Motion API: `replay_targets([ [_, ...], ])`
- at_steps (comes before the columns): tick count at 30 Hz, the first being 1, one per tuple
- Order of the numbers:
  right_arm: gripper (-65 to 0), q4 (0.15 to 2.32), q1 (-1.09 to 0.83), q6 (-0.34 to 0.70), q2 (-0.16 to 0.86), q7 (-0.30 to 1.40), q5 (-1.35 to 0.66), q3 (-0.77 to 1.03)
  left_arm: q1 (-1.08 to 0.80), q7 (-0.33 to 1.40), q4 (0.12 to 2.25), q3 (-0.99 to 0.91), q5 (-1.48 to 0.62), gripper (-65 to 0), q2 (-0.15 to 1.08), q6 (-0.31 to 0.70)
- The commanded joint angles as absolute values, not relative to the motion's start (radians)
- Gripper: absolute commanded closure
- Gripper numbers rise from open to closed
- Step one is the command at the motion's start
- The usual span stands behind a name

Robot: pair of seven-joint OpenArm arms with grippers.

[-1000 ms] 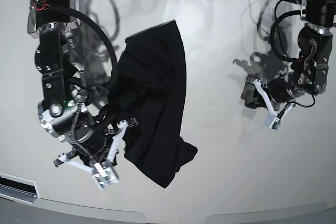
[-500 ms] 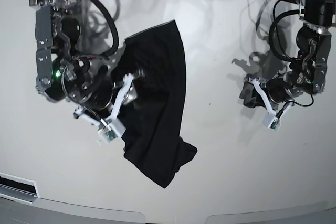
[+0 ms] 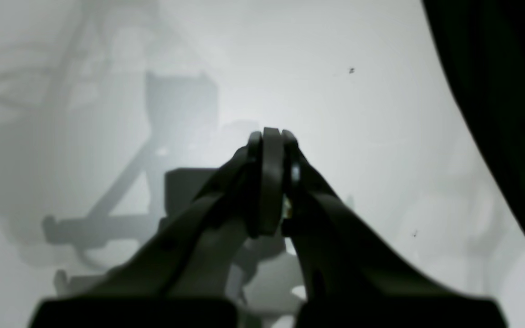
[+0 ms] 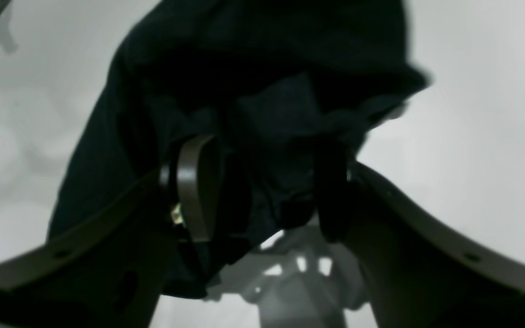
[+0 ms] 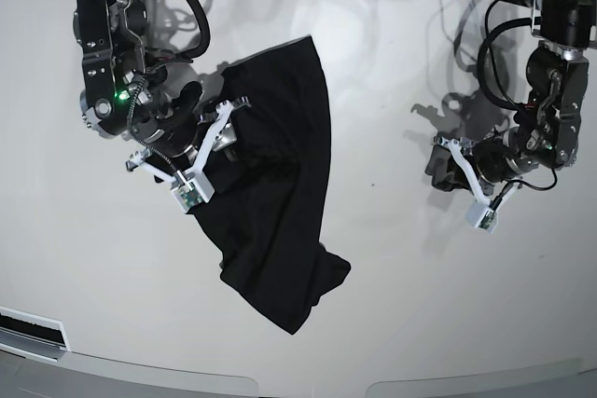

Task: Layout the t-shirt on the table in an organized manner, then fold the t-shirt properly
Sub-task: 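Lower the shirt with the right gripper and bring the left gripper over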

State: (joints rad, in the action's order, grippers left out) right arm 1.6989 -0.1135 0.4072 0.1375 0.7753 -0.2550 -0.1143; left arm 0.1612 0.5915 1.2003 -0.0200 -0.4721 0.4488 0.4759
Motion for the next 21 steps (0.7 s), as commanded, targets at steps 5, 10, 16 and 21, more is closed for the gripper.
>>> replay_targets([
  [5, -34.6, 1.621, -0.07, 0.339, 0.12, 0.691, -0.208, -0.111, 0.181, 0.57, 1.214, -0.027, -0.485, 0.0, 0.463, 0.479],
  [10, -3.2, 1.615, -0.03, 0.355, 0.105, 0.696, -0.178, -0.111, 0.181, 0.57, 1.214, -0.027, -0.487, 0.0, 0.463, 0.479],
  [16, 0.0, 1.615, 0.028, 0.405, 0.105, 0.719, -0.178, -0.111, 0.181, 0.585, 1.214, -0.027, -0.607, 0.0, 0.463, 0.563],
  [21, 0.0, 1.615, 0.025, 0.406, 0.106, 0.728, -0.178, -0.111, 0.186, 0.617, 1.214, -0.027, -0.802, 0.0, 0.427, 0.698],
])
